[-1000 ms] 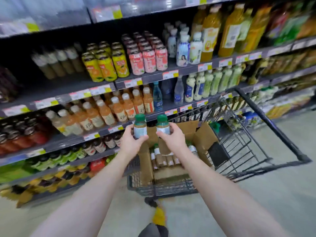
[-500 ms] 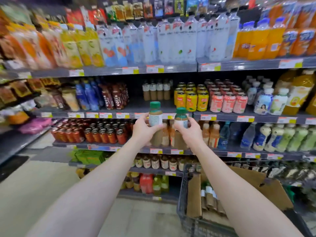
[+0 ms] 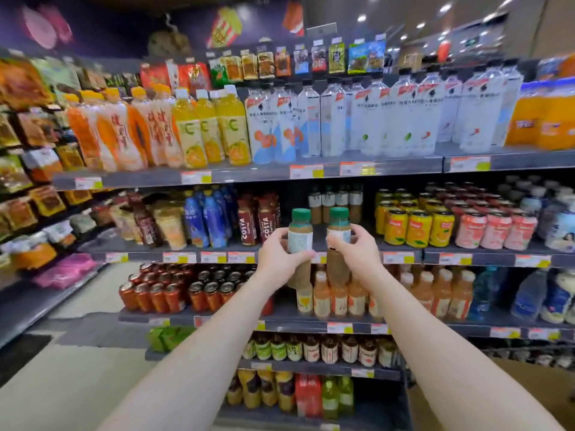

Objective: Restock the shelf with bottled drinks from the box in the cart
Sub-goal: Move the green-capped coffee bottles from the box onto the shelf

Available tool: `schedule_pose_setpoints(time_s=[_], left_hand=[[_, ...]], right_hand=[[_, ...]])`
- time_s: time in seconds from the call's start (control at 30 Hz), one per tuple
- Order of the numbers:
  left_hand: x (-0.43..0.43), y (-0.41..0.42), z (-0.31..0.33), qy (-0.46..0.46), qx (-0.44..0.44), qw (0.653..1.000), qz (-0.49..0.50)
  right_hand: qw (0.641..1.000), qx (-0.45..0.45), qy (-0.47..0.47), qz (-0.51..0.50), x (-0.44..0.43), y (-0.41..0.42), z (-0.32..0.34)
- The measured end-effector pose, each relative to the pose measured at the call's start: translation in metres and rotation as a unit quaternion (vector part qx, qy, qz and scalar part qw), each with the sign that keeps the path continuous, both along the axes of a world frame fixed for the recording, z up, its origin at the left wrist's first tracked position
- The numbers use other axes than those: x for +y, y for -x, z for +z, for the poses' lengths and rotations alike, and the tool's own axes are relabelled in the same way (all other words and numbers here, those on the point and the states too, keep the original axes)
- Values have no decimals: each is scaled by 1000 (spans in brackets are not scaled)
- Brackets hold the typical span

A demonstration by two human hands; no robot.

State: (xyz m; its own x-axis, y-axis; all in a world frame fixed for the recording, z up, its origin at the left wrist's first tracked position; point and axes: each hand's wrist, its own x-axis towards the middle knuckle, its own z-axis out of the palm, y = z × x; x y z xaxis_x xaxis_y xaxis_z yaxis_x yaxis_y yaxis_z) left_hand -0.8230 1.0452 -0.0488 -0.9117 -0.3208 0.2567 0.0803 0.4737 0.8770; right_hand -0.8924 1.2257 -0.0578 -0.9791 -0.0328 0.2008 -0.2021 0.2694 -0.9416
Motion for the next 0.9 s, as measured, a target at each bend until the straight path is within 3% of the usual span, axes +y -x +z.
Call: schedule_pose_setpoints(time_s=[0.33,0.9], left_hand=[[-39,71,-27,-41,-22,998,-35],[-70,247,-52,-82,-57,994,39]], right_hand=[[1000,1,-19,-3,-43,74,-11],[999,27,43,17,-103,280,-60]])
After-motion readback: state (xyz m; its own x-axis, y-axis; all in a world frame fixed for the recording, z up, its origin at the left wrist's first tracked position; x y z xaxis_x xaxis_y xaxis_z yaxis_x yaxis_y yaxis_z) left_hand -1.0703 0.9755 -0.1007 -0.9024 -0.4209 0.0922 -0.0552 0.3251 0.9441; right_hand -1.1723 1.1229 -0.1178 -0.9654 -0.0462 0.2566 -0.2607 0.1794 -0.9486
